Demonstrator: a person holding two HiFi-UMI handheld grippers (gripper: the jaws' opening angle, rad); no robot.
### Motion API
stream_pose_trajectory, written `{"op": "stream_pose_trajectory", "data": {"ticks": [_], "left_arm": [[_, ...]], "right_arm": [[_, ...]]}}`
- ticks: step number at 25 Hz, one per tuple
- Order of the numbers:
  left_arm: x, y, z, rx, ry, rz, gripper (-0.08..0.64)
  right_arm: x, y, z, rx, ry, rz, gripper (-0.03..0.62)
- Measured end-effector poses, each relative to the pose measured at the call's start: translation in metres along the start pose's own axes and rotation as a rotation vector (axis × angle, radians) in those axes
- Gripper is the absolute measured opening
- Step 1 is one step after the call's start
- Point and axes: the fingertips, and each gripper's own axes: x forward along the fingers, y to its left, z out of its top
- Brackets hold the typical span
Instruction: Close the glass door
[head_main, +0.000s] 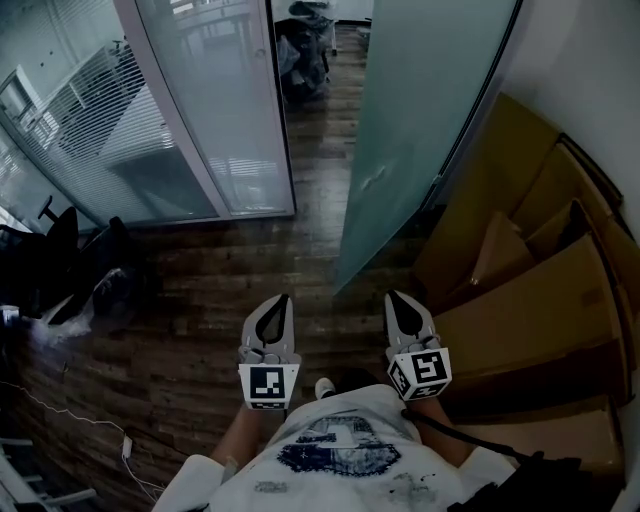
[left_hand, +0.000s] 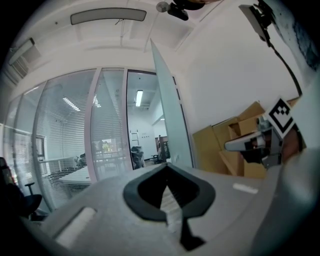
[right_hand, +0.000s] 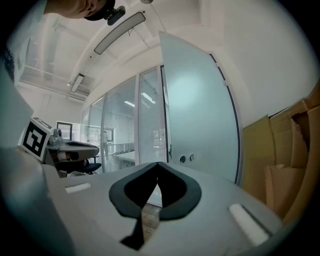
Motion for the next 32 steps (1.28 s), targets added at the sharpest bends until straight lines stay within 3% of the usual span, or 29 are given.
{"op": "stream_pose_trajectory", "data": {"ticks": [10,25,30,32], "left_arm": [[0.030,0.003,-0.014,0.002,0.038,0.014,0.003],[0.161,0.014,-0.010,0.030,0.070,0.029,0.002],[0.184,0.025,-0.010,0.034,0.100,0.066,0.003],[0.192,0.029,-0.012,0.031,0.106,0.085,0.002]], "right_arm": [[0.031,-0.023,-0.005,0.010,0.022,0.018,0.008],[0.152,-0.102,-0.031,0.027,0.111,0.104,0.008],[0.184,-0.120,-0.038,0.026,0.138,0.122,0.008],[0.195,-0.125,-0.041,0.016,0.146,0.133,0.045]]}}
